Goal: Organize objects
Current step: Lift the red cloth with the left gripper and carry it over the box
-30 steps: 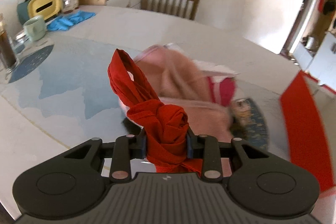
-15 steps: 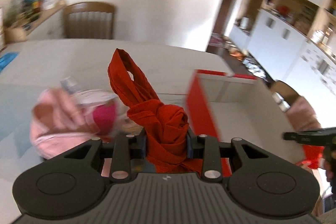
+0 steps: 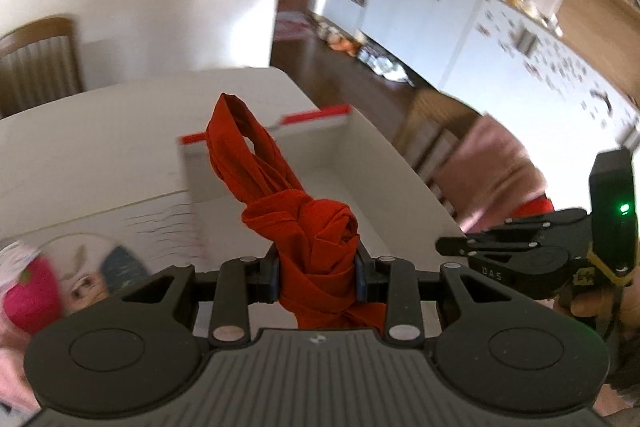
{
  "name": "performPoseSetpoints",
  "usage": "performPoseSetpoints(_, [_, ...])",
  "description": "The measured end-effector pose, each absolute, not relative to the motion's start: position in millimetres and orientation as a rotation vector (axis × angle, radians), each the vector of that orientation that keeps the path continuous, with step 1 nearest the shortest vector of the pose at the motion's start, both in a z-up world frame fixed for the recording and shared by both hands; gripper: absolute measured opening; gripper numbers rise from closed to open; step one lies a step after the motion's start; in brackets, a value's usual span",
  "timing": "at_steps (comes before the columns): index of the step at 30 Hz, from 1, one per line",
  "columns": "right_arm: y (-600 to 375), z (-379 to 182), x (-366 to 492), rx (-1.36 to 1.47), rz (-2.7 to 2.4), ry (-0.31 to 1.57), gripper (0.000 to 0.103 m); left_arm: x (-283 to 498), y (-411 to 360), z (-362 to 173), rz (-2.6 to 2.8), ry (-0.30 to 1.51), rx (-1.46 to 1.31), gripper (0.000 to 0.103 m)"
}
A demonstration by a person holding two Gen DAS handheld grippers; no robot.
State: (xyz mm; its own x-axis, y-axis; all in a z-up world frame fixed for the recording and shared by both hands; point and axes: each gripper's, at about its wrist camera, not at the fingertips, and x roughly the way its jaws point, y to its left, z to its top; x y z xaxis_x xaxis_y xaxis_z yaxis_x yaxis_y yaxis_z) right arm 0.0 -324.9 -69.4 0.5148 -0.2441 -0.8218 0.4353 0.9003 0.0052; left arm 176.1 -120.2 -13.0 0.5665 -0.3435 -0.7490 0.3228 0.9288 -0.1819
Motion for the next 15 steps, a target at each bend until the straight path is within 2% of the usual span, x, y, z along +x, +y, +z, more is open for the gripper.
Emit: performPoseSetpoints(15, [-326.7,-70.4,3.7,0.211,-0.417,0.968,0.002,229.5,-184.4,-86.3,-0.499,1.081,0.119,0.032])
